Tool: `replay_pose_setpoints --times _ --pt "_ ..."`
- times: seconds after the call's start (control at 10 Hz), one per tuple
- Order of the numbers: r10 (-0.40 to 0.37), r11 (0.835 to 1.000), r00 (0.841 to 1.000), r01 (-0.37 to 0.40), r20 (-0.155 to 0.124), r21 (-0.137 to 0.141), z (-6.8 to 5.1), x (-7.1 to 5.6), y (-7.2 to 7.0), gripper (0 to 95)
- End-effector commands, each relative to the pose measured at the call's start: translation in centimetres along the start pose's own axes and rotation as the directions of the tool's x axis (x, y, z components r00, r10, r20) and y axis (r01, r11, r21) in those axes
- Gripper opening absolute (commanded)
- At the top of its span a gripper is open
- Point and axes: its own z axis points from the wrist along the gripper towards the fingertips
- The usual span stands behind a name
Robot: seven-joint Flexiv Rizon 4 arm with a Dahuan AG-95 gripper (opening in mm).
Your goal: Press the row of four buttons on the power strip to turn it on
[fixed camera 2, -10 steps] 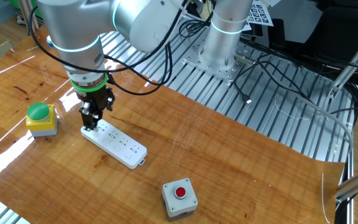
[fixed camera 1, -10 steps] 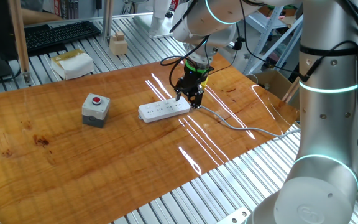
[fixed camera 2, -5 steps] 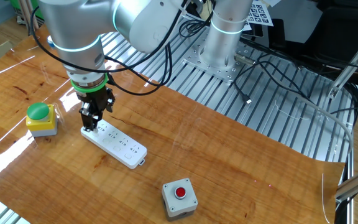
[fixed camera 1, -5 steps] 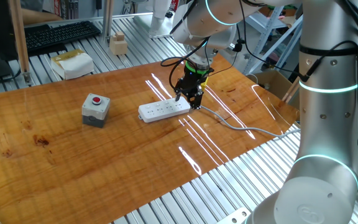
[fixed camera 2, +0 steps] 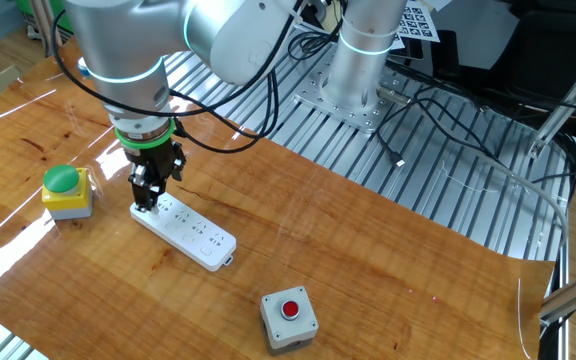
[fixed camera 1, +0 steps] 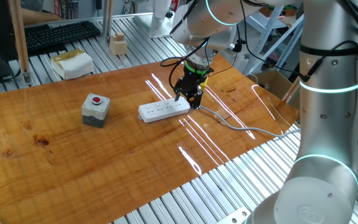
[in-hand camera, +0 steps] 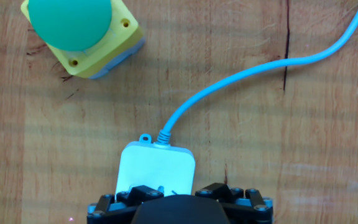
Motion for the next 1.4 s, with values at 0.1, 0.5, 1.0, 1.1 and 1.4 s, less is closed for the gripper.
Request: replay_pose_setpoints --times 0.1,0.5,1.0,1.1,1.4 --pt "0.0 1.0 1.0 0.0 -0.003 -0.001 -0.1 0.0 0.2 76.0" --pt "0.0 1.0 1.0 0.0 -0.003 -0.001 0.0 0.1 0.3 76.0" --pt "0.006 1.0 1.0 -0.006 -0.007 -0.024 1.9 0.1 0.0 76.0" --pt "0.006 1.0 1.0 -0.006 -0.004 -0.023 1.9 0.1 0.0 76.0" --pt "0.011 1.0 1.0 -0.011 0.001 -0.003 0.8 0.5 -0.3 95.0"
